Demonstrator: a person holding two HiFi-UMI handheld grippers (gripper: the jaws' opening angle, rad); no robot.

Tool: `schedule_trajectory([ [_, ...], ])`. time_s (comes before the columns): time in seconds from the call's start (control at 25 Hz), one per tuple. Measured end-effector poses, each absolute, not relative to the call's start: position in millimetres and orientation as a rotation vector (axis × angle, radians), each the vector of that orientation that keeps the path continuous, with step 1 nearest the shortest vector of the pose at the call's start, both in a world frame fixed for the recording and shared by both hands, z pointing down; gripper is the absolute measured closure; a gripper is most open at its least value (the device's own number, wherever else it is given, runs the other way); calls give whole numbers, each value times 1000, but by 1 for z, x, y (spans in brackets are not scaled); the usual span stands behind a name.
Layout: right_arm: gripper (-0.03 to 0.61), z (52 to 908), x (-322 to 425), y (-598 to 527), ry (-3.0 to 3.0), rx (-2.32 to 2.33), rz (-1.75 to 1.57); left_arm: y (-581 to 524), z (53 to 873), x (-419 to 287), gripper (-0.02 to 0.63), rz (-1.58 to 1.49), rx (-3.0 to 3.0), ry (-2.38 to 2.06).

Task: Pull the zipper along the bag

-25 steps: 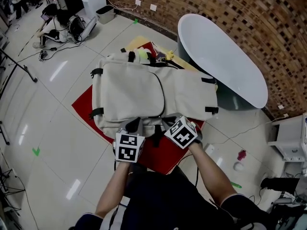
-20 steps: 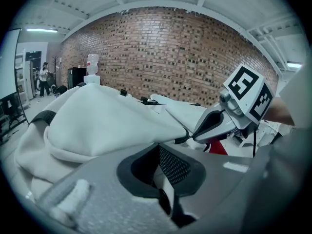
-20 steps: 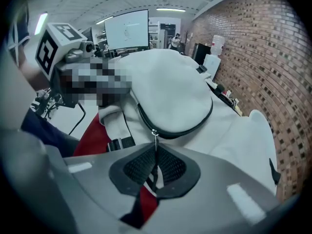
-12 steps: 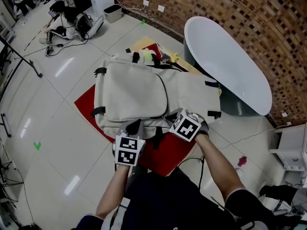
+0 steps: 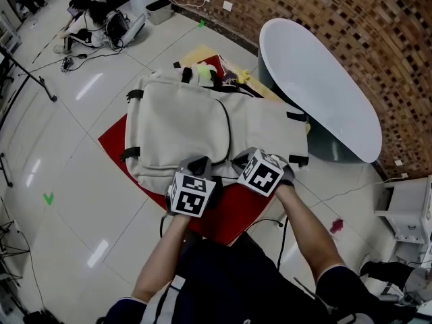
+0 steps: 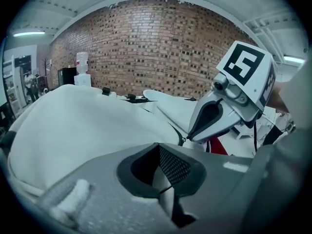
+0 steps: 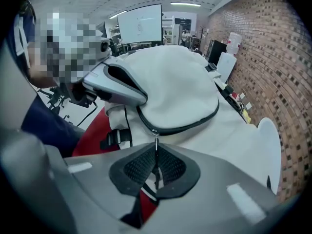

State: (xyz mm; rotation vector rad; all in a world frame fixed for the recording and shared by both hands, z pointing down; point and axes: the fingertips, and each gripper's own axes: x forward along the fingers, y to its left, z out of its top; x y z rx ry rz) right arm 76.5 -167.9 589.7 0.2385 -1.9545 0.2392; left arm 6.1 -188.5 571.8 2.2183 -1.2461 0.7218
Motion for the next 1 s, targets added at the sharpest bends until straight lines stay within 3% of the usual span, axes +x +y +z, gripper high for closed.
schedule_trajectory([
  [1.0, 558, 615, 85, -278, -1962, 187, 39, -185, 582, -2, 612, 707, 2099, -1302],
])
